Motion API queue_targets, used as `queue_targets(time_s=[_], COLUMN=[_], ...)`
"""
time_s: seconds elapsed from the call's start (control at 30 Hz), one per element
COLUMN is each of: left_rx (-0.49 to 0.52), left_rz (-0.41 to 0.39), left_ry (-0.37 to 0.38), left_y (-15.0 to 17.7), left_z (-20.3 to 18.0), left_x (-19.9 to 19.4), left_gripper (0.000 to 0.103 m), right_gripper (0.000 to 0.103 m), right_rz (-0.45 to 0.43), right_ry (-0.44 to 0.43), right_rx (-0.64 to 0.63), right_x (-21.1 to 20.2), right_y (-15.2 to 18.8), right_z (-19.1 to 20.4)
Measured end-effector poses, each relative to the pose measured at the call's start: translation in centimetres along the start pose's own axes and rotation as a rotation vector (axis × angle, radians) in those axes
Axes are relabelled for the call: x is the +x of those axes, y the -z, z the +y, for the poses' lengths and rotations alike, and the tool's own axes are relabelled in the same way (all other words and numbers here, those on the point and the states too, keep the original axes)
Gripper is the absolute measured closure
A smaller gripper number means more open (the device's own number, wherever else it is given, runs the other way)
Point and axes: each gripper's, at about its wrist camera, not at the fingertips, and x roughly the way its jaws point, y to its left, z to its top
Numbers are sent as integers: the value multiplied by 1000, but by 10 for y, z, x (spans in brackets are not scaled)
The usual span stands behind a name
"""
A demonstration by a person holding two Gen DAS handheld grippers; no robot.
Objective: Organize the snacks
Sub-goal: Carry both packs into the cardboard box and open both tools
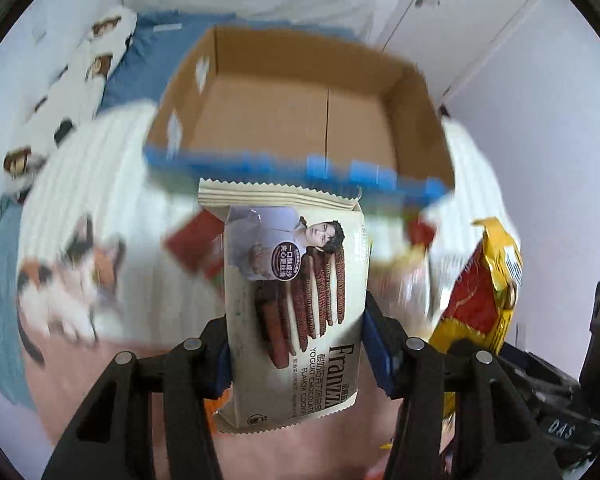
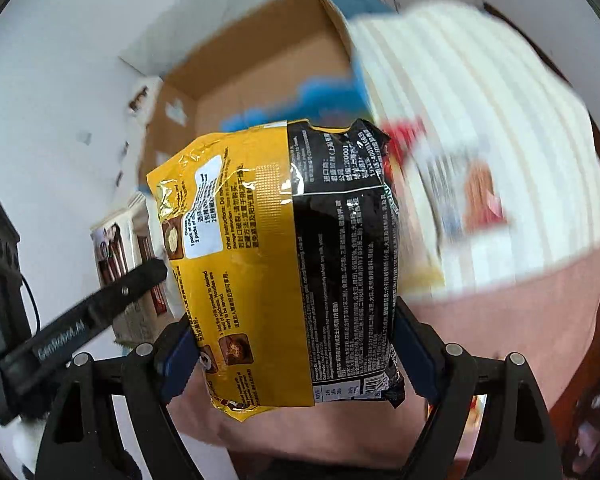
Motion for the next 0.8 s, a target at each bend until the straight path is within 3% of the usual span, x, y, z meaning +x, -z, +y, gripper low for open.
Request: queue_targets(time_s=[0.17,0.3,0.5,0.67,0.8], left_rx=[-7,-25,-41,-49,-52], left_rz=[-24,30,171,258,303], left_ry=[6,18,23,10,-9], left_y=[-86,-145,-218,-248,-259], left_z=[5,7,15,24,32], left_x=[14,42,115,162,193], left_gripper=[52,51,51,51,51], right_gripper=[15,15,15,15,15], right_rz=[-66,-75,-8,73,133], right_ry=[13,38,112,178,210], right_rx=[-31,-43,-69,-63,-53], right_x=[-10,2,56,121,161], right_y=[-83,-147,-242,-293,-306], right_z=[24,38,55,54,47])
